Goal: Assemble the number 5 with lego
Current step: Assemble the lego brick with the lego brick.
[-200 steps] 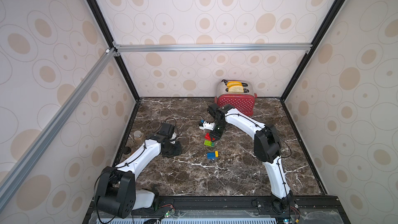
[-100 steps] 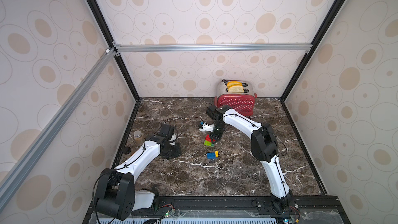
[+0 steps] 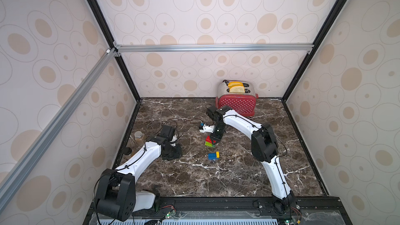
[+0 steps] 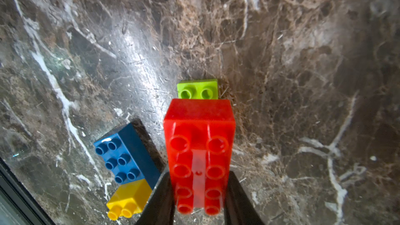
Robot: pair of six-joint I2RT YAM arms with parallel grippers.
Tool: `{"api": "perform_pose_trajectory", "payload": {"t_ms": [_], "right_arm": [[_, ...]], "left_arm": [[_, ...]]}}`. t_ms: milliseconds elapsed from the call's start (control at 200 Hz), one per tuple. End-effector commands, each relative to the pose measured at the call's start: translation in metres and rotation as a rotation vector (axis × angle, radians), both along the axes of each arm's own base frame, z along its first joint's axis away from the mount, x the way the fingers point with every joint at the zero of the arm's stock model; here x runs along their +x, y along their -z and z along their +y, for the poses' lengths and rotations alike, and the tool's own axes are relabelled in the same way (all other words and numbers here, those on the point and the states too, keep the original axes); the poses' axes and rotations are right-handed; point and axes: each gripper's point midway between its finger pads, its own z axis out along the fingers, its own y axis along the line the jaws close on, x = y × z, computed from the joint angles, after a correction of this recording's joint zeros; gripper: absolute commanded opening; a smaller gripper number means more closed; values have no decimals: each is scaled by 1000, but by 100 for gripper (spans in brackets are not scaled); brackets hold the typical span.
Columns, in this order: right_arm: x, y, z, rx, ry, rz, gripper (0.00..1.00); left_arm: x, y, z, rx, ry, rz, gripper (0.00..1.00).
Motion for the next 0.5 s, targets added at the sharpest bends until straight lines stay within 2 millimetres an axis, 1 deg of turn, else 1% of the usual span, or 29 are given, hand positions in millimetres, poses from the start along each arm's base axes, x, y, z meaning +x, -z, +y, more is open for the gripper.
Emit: {"api": "perform_pose_trajectory", "payload": {"t_ms": [0,195,300,496], "right_arm": [[-4,10,0,-35,-14,20,33],[-6,17,-3,-65,-19,30,33],[-7,23,-9,-103,-21,33,33],[-7,27,-15,-147,-32,18,33]], "left_arm": [[-3,-1,4,13,8,-1,34],[-3,0,3,13,15,0,33],[-3,0,3,12,16,1,33],[-3,2,3,13,19,6,33]]}}
